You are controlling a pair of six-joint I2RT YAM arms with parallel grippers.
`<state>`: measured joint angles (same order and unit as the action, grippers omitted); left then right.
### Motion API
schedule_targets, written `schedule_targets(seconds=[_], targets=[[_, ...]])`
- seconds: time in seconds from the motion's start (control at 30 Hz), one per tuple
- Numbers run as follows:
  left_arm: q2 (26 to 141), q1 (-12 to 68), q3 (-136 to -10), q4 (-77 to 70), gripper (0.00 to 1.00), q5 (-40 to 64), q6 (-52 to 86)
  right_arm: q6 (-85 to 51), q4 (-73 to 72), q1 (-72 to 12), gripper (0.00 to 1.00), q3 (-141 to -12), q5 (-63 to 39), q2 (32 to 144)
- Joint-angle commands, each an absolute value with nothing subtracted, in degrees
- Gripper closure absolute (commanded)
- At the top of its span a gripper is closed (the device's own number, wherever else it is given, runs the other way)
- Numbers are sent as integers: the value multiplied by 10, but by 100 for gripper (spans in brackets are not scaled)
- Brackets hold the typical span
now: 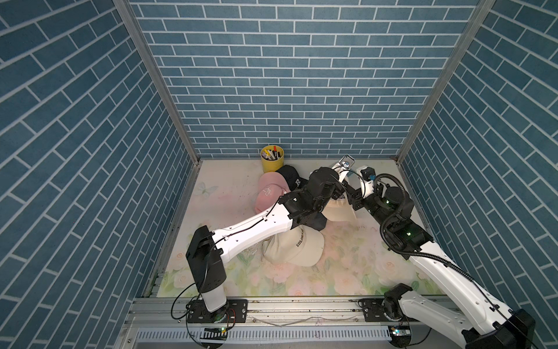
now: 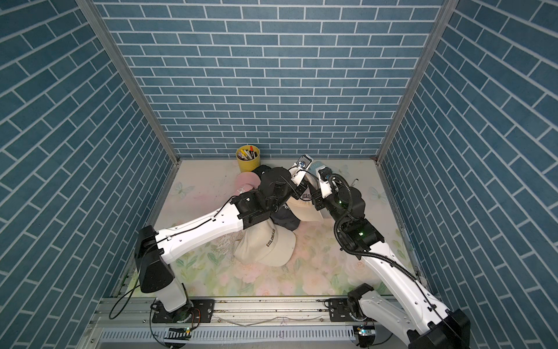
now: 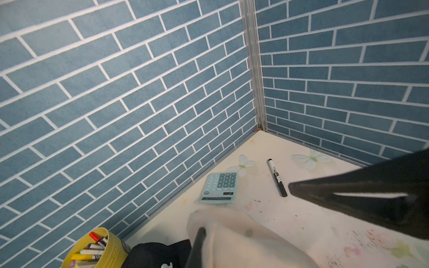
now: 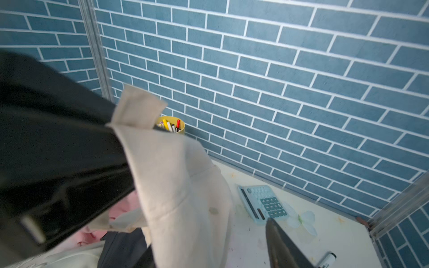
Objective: Open the adjustable buckle of the baseball cap
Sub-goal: Pick up the baseball cap from the center of the board.
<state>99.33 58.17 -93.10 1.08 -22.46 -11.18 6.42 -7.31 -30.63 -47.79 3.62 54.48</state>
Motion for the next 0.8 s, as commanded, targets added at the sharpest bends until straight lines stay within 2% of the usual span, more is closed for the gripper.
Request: schedule_targets(seconds=[0.0,0.2,0.27,0.33,0.37,0.4,0.47,0.57,0.6,0.67,0.77], targets=[[993,585,-947,26,100,-217,-83,101,-123,-309,42,-477,52,542],[994,588,-948,33,100,-204,-72,108,-122,-309,61,-477,22,552],[993,588,-947,33,100,-203,-69,113,-120,-309,77,-476,20,552],[990,588,-945,32,95,-202,-64,117,-118,-309,90,-477,18,554],[989,588,-944,32,86,-199,-61,119,-119,-309,97,-477,16,553],[987,588,-941,32,72,-193,-60,120,-120,-309,100,-476,22,552],[976,587,-925,23,50,-186,-62,124,-124,-308,100,-474,28,547],[936,587,-867,-22,29,-184,-71,144,-95,-307,100,-486,15,547],[917,585,-841,-43,23,-182,-77,150,-79,-308,100,-495,10,550],[884,580,-799,-77,18,-184,-88,163,-61,-306,100,-502,0,553],[834,567,-748,-104,17,-161,-118,172,-36,-299,100,-515,-24,557]])
